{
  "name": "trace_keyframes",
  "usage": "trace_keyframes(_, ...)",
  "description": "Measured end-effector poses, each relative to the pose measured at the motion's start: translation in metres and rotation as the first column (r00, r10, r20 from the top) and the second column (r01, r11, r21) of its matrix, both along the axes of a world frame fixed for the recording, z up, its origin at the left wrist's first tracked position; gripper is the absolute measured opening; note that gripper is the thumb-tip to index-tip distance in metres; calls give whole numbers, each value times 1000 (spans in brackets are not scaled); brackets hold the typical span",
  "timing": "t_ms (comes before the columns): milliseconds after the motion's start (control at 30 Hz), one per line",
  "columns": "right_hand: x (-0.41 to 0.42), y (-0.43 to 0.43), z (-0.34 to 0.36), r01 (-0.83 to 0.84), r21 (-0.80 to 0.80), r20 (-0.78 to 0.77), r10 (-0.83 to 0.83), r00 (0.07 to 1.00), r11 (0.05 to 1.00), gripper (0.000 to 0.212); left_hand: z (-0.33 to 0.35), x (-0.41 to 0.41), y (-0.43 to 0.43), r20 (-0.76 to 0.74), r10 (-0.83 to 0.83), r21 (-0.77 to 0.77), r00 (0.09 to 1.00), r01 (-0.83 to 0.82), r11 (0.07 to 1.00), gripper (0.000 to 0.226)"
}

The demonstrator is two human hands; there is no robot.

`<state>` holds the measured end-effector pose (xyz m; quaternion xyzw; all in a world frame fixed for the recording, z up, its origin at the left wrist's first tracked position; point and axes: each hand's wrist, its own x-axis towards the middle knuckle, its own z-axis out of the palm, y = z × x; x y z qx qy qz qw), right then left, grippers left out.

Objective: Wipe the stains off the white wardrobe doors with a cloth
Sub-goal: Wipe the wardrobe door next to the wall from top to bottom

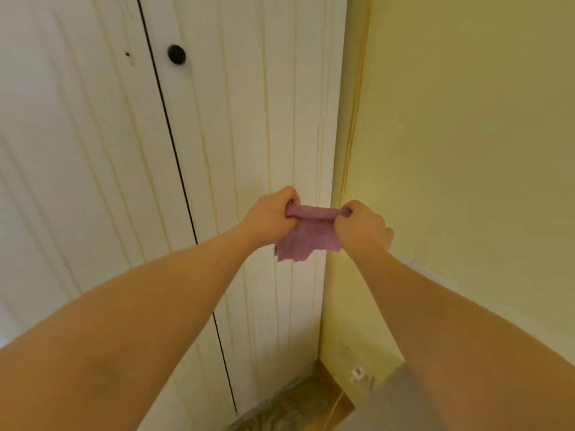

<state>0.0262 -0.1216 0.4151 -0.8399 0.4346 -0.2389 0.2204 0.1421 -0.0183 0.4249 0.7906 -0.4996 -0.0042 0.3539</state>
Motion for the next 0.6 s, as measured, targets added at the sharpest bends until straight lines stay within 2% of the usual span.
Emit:
trace_keyframes(100,19,14,51,-70,3,-4,70,998,998,21,56,16,21,31,48,-108,998,-44,993,17)
trace_keyframes(167,29,25,79,-123,-83,-73,117,990,989,24,91,24,35,-7,82,-208,997,-81,975,20)
trace_keyframes(267,47,41,113,-136,-213,-81,121,989,968,29,135,32,53,-85,67,-297,994,-89,951,30)
trace_keyframes(333,57,51,138,-118,-218,9,123,992,969,26,160,33,62,-126,17,-339,992,-59,939,29)
trace_keyframes(400,69,56,165,-124,-146,226,155,962,982,23,187,36,70,-136,-32,-410,990,-27,912,31)
trace_keyframes(433,74,60,180,-153,-84,383,173,907,985,23,202,38,74,-120,-51,-441,992,-7,898,33)
trace_keyframes(500,88,65,210,-275,75,683,152,714,959,24,231,39,83,-66,-105,-485,992,60,872,39)
trace_keyframes(533,95,69,224,-369,151,786,115,608,917,26,244,40,87,-31,-141,-491,990,107,864,41)
trace_keyframes(600,105,77,251,-556,274,892,8,452,785,32,267,40,92,9,-220,-468,975,199,861,41)
